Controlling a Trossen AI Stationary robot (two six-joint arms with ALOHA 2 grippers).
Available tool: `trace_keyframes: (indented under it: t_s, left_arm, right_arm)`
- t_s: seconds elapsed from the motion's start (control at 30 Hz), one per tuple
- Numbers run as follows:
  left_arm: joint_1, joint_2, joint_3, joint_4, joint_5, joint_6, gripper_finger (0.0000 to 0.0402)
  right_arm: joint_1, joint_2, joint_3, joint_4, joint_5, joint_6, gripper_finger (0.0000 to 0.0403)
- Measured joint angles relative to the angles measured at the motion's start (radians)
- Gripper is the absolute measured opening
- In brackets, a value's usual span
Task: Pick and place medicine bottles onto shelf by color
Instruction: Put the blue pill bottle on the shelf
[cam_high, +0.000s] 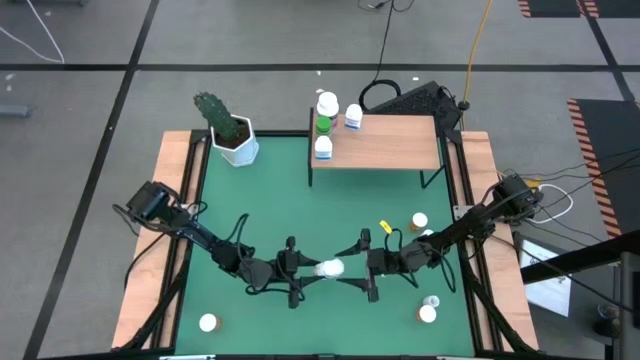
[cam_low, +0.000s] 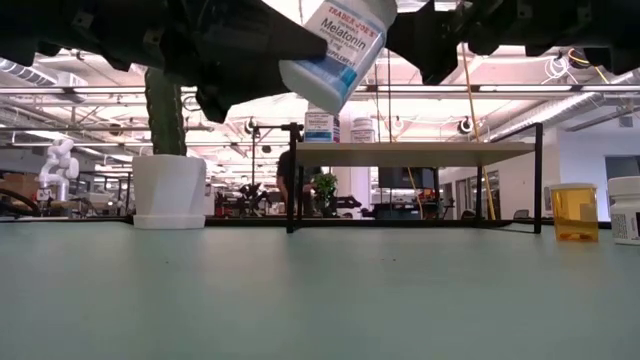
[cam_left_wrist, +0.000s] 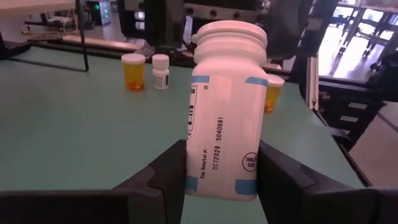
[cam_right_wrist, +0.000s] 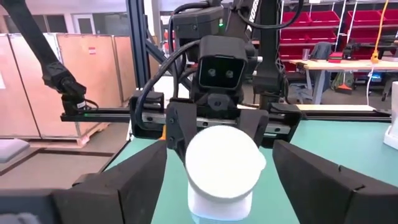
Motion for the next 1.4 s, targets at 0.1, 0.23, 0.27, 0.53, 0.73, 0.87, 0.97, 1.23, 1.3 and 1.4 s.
trace_keyframes:
  t_s: [0.1, 0.23, 0.27, 0.53, 0.73, 0.87, 0.97, 1.23, 1.3, 1.4]
  left_arm:
    - [-0.001, 0.0, 0.0, 0.019, 0.0, 0.015, 0.0159]
    - [-0.001, 0.0, 0.0, 0.023, 0.002, 0.029, 0.0159]
    - [-0.001, 0.0, 0.0, 0.028, 0.002, 0.03, 0.0159]
    - [0.006, 0.0, 0.0, 0.03, 0.005, 0.026, 0.0159]
    - [0.006, 0.0, 0.0, 0.028, 0.0, 0.01, 0.0163]
    - [0.006, 0.0, 0.0, 0.013, -0.001, -0.009, 0.0192]
    - [0.011, 0.0, 0.001, -0.042, -0.006, -0.044, 0.0226]
    - [0.065, 0.0, 0.001, -0.176, -0.006, -0.122, 0.0307]
    - [0.078, 0.0, 0.001, -0.191, 0.025, -0.14, 0.0318]
    - [0.095, 0.0, 0.001, -0.197, 0.078, -0.128, 0.0324]
  right_arm:
    - [0.0, 0.0, 0.0, 0.0, 0.0, 0.0, 0.027]
    - [-0.001, 0.0, 0.001, 0.0, -0.028, 0.001, 0.0244]
    - [-0.001, 0.0, 0.001, 0.0, -0.028, 0.0, 0.0238]
    - [-0.005, 0.0, 0.001, -0.001, -0.035, 0.005, 0.0183]
    - [-0.031, 0.0, 0.001, -0.002, -0.062, 0.034, 0.0159]
    - [-0.04, -0.008, 0.001, -0.015, -0.085, 0.024, 0.016]
    - [-0.053, -0.059, 0.001, -0.108, -0.087, 0.017, 0.0158]
    - [-0.177, -0.35, 0.002, -0.518, -0.101, -0.048, 0.0157]
    - [-0.243, -0.435, 0.002, -0.626, -0.143, -0.055, 0.0157]
    - [-0.374, -0.535, 0.031, -0.815, -0.239, -0.029, 0.0157]
